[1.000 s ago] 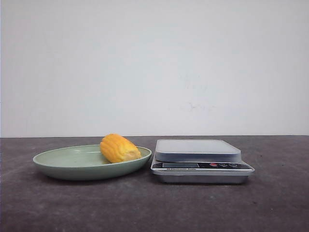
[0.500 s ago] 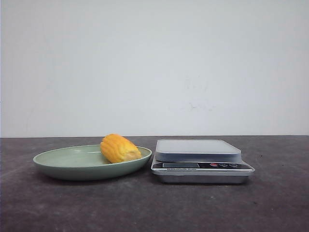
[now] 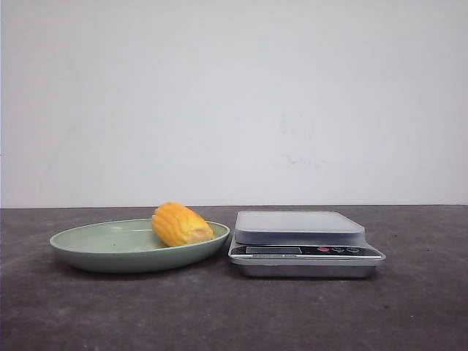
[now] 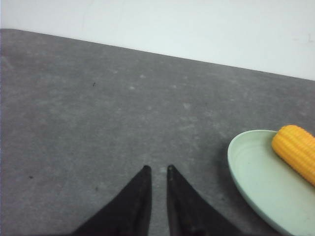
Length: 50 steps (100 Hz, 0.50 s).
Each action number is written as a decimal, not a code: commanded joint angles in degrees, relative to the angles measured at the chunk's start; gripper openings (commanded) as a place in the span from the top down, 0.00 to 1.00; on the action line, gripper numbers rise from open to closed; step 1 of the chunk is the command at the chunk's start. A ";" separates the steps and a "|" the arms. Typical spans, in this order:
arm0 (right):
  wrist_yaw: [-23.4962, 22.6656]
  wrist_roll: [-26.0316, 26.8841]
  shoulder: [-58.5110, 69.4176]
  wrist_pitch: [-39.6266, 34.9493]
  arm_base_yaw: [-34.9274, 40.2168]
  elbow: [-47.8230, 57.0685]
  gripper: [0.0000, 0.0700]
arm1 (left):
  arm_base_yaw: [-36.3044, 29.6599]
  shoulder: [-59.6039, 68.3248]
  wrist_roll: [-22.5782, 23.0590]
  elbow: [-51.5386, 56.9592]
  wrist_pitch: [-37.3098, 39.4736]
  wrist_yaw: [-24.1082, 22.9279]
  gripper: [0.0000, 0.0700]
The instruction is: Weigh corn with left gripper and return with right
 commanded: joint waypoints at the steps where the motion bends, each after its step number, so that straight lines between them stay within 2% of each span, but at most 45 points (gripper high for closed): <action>1: 0.09 0.48 0.00 0.61 0.20 0.50 0.98 | -0.04 -0.09 1.55 -1.07 1.60 -0.22 0.98; 16: 0.09 0.48 0.00 0.61 0.20 0.50 0.98 | -1.73 -0.09 3.58 -1.03 -1.16 -0.48 0.98; 50: 0.09 0.48 0.00 0.61 0.20 0.50 0.98 | -3.56 -0.09 3.54 -1.03 -1.09 -0.46 0.98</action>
